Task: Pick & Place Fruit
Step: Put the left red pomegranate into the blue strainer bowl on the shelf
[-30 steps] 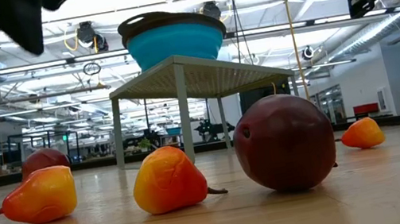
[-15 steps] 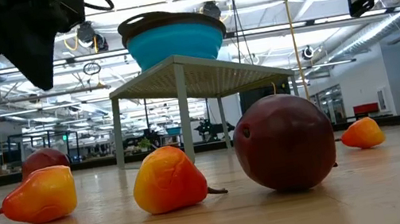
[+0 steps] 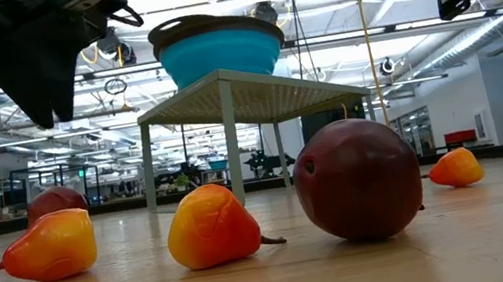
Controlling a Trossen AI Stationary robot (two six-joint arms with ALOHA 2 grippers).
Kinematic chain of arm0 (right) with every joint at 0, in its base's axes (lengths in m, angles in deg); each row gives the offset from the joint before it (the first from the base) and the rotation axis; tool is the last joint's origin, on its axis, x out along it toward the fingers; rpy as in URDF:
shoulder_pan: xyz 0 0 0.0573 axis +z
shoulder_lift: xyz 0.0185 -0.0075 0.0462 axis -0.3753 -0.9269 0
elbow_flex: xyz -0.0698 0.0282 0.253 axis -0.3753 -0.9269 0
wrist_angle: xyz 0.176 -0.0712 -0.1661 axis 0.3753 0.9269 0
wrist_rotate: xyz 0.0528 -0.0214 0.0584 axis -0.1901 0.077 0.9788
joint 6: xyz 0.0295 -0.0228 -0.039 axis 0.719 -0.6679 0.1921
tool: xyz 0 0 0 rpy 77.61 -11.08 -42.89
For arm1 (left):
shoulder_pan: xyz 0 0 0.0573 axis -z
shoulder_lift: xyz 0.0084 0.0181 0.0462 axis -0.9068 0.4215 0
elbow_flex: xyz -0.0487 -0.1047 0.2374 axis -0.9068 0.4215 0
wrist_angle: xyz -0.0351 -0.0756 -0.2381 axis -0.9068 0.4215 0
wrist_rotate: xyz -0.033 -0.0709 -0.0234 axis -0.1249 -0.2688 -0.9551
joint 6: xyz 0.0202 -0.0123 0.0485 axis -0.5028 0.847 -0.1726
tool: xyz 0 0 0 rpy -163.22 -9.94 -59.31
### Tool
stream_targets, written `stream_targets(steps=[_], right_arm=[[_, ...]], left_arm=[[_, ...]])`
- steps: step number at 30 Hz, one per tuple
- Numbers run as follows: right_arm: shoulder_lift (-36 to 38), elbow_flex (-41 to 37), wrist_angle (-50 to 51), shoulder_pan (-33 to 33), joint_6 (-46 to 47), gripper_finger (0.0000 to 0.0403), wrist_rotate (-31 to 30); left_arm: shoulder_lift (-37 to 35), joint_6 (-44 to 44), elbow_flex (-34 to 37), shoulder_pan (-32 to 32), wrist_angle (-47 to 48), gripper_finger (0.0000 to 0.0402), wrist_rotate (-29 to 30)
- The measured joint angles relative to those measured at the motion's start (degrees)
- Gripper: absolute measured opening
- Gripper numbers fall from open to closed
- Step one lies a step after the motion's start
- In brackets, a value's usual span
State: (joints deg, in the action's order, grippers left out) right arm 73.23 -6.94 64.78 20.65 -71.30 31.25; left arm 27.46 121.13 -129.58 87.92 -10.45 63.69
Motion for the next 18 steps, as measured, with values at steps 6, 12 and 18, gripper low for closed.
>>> stream_targets(steps=[6,12,18], right_arm=[[0.02,0.0,0.02,0.0,0.0,0.0,-0.02],[0.0,0.0,0.03,0.0,0.0,0.0,-0.02],[0.01,0.0,0.03,0.0,0.0,0.0,-0.02]], left_arm=[[0.0,1.25,0.0,0.04,-0.1,0.0192,0.23],[0.0,1.64,0.0,0.0,-0.04,0.0276,1.24],[-0.02,0.71,1.84,0.0,-0.39,0.0329,2.68]])
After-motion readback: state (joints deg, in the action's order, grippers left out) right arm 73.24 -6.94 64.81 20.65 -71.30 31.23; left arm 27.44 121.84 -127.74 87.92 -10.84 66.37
